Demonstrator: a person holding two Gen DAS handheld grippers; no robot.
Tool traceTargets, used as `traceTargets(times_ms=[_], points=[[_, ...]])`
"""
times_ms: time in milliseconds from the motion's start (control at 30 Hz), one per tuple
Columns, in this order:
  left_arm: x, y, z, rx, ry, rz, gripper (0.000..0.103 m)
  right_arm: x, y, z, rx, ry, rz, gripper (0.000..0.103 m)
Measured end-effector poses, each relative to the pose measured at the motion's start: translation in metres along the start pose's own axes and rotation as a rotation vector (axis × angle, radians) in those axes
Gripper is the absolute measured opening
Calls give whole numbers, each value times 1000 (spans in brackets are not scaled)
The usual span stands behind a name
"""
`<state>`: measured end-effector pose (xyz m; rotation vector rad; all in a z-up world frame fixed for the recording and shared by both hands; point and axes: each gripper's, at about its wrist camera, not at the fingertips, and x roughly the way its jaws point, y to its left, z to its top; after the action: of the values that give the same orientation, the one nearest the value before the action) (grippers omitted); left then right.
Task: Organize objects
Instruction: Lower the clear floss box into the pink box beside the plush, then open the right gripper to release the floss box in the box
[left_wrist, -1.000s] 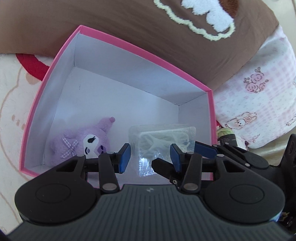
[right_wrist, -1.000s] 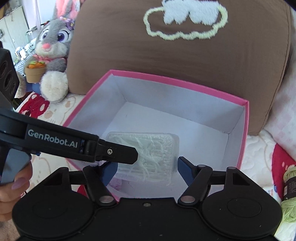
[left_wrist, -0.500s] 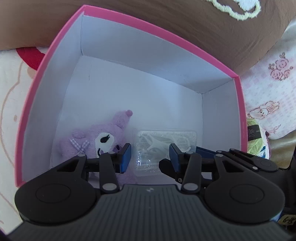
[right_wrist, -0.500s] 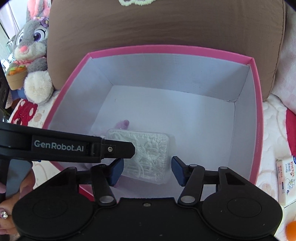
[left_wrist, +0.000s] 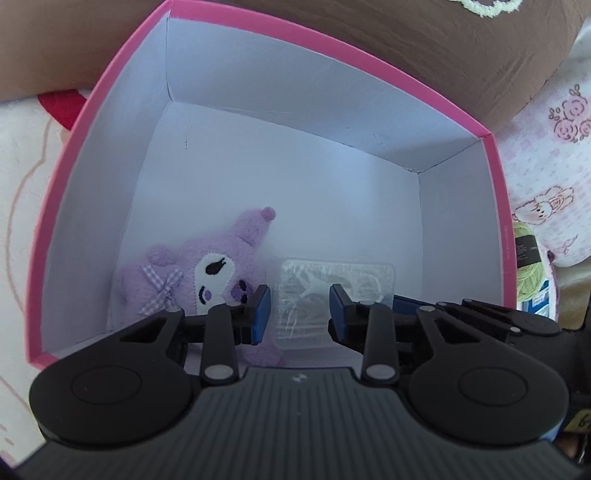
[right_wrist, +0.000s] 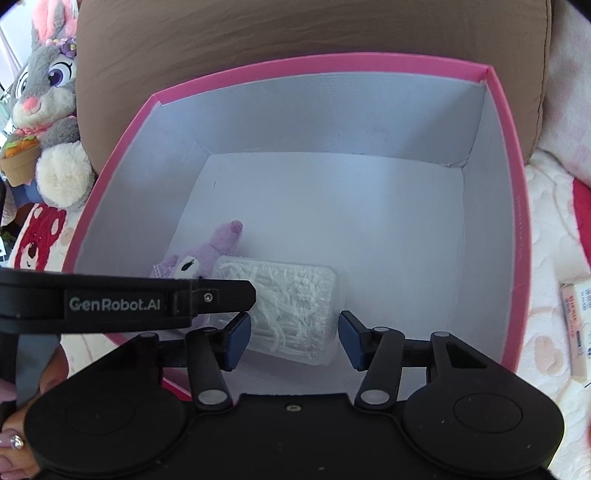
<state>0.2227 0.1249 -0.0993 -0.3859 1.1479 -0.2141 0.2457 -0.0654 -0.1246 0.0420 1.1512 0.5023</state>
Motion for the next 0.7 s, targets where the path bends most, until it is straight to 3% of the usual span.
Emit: traceTargets(times_ms=[200, 700], points=[[6, 0, -1, 9, 15, 33, 33, 8, -1, 2, 5, 29, 0, 51], [-14, -7, 3, 54, -43, 62, 38, 6, -9, 0, 47, 28, 48, 54]])
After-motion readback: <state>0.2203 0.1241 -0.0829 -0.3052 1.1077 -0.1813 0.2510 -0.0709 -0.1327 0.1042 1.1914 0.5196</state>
